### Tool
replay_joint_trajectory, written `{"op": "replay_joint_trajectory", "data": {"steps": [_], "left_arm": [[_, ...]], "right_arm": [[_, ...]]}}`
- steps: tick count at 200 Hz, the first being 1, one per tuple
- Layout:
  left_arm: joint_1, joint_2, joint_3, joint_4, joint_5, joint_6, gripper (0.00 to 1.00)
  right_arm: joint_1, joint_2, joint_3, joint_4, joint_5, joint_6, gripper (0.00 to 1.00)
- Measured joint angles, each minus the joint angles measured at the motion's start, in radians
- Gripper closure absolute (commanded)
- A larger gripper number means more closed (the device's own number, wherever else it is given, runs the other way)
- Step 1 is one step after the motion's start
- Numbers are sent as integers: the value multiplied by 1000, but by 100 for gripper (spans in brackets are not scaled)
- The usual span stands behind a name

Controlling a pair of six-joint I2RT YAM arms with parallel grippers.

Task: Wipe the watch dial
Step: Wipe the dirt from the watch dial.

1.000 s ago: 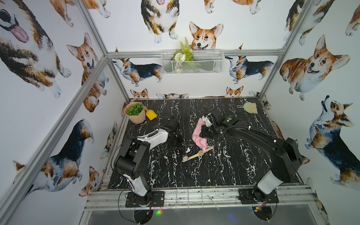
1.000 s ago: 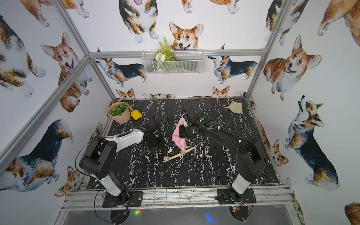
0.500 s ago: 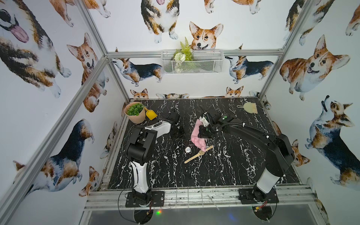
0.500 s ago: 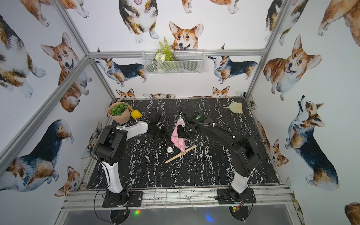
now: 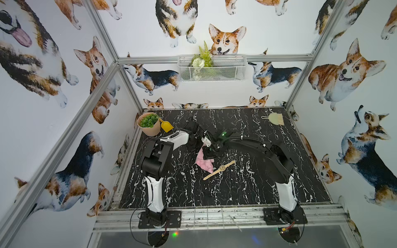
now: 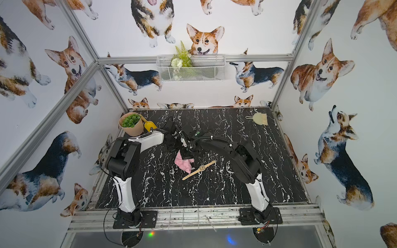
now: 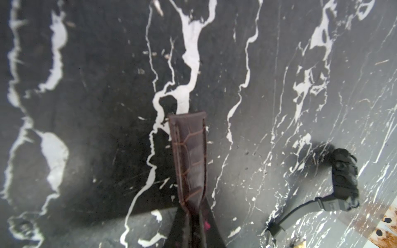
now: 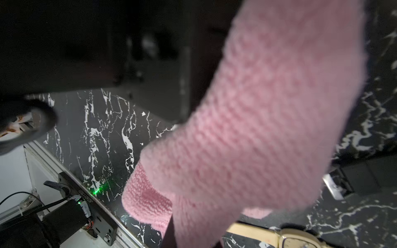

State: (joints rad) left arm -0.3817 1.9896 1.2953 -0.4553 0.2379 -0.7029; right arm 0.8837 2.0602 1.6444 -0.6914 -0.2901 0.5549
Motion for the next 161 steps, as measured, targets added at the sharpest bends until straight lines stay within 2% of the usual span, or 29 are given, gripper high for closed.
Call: {"op": "replay_joint_trajectory", "data": {"steps": [86, 126, 161], "left_arm": [[8, -41, -76, 46, 6, -73, 100], [24, -70, -106, 30, -11, -89, 100], [34, -81, -125, 24, -1, -102, 100]], "right_arm": [[6, 93, -43, 122, 43, 77, 97], [5, 41, -136, 204, 56, 98, 97], [-6, -19, -194, 164, 121, 102, 97]]}}
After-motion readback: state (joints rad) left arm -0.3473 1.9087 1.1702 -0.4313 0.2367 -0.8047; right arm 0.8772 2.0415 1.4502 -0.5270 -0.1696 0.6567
